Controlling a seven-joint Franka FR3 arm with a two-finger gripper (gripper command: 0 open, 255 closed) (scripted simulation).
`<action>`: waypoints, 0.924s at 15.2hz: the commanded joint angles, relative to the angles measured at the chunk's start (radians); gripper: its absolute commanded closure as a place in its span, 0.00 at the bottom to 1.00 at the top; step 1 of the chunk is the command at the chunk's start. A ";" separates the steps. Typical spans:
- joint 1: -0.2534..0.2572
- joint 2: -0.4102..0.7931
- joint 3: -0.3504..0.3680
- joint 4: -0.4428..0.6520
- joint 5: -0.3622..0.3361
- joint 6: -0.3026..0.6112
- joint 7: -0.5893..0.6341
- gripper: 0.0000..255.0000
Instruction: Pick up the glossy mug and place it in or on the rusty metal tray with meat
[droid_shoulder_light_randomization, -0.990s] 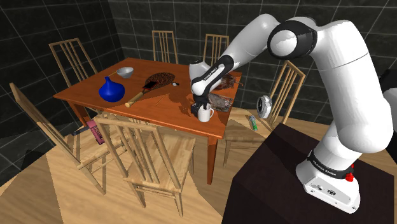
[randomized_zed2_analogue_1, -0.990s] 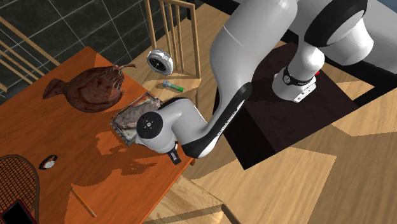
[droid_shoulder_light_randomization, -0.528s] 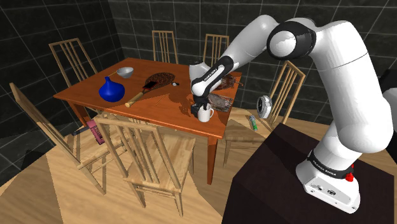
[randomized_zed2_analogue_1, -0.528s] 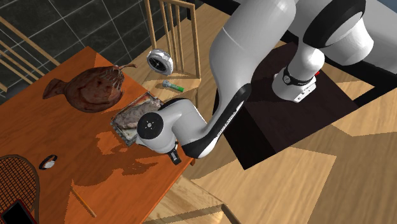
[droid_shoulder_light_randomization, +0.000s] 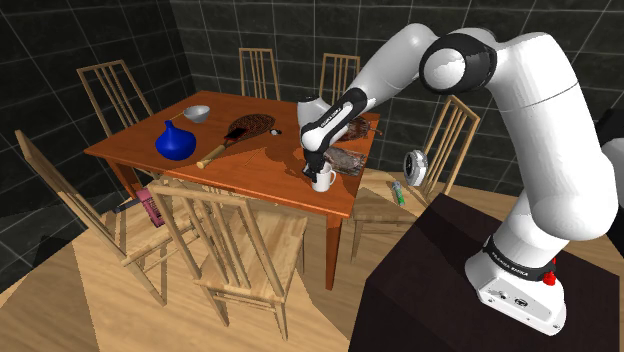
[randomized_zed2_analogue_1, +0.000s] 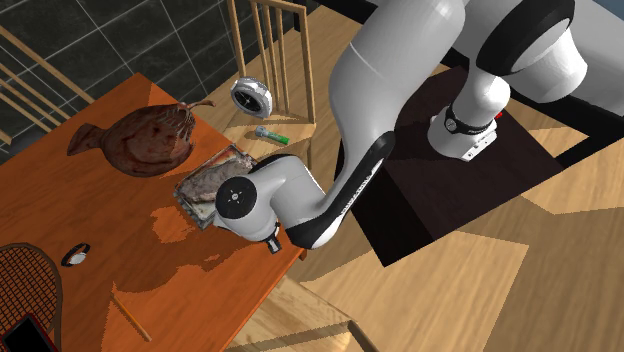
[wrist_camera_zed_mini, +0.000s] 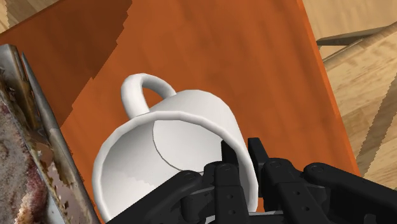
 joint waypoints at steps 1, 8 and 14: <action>0.000 0.000 0.000 0.000 0.000 0.000 0.000 1.00; -0.002 -0.061 0.003 -0.010 0.003 -0.050 -0.005 1.00; -0.003 -0.117 0.005 -0.012 0.007 -0.104 -0.010 1.00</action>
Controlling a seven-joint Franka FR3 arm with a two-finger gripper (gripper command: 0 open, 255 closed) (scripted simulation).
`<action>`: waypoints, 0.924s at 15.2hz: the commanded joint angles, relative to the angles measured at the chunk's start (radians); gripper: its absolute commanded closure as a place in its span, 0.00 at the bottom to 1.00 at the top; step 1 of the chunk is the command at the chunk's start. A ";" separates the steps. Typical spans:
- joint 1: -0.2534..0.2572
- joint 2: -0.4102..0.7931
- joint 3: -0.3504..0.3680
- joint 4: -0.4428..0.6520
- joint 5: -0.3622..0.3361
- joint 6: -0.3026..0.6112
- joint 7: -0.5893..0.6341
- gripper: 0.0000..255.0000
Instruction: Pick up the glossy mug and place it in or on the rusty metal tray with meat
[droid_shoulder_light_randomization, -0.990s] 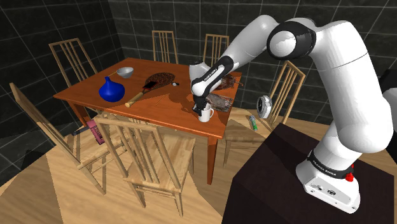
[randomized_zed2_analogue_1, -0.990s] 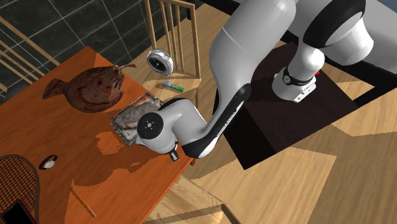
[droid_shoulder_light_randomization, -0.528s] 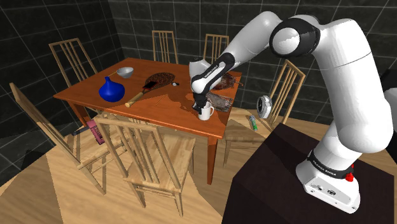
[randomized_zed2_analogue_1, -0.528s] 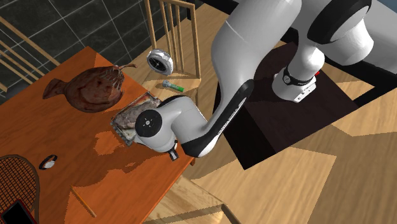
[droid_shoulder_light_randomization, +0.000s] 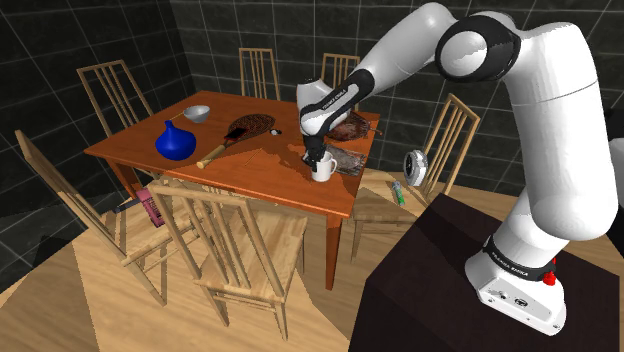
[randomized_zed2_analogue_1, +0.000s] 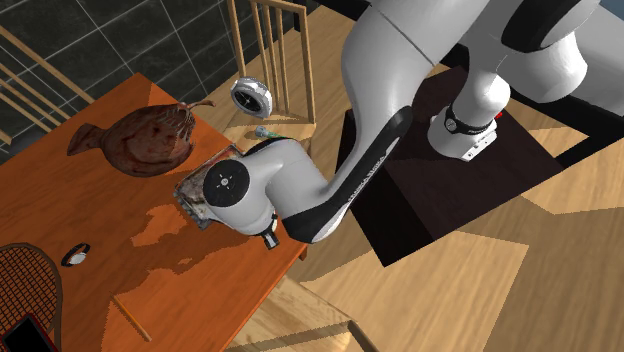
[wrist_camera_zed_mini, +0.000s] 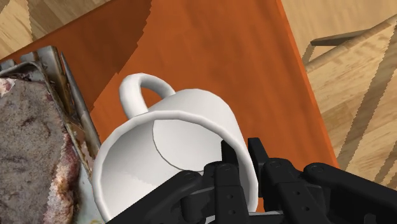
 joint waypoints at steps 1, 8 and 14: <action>-0.001 -0.019 0.001 0.002 0.002 -0.021 -0.003 1.00; -0.002 -0.078 0.003 0.011 0.006 -0.089 -0.009 1.00; -0.048 -0.079 -0.010 0.065 0.014 -0.140 -0.073 1.00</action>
